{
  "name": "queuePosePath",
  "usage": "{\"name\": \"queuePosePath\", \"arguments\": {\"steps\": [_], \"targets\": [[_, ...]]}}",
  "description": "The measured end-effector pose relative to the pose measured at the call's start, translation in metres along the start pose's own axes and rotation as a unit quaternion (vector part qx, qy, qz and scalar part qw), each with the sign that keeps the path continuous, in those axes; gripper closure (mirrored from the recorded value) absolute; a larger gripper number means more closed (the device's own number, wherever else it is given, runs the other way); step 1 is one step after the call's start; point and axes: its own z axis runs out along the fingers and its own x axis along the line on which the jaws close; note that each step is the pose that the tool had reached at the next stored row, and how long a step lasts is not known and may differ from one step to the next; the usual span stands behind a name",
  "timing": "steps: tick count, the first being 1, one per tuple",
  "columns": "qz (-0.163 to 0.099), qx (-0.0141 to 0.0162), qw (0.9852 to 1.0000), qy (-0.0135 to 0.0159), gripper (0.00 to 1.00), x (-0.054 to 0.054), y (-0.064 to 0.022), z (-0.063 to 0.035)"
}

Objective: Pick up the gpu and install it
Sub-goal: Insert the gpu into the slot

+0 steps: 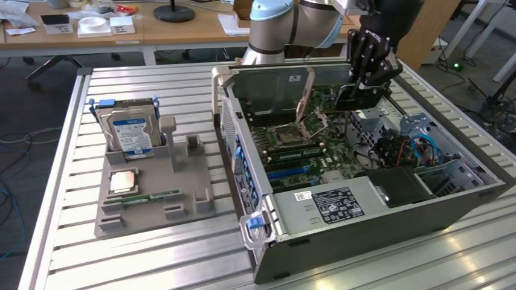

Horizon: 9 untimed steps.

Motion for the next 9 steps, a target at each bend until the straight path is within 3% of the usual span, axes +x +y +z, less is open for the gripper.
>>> {"name": "queuePosePath", "arguments": {"steps": [9], "targets": [[0.0, 0.0004, 1.0, -0.0001, 0.74, 0.0, 0.0003, 0.0035]]}}
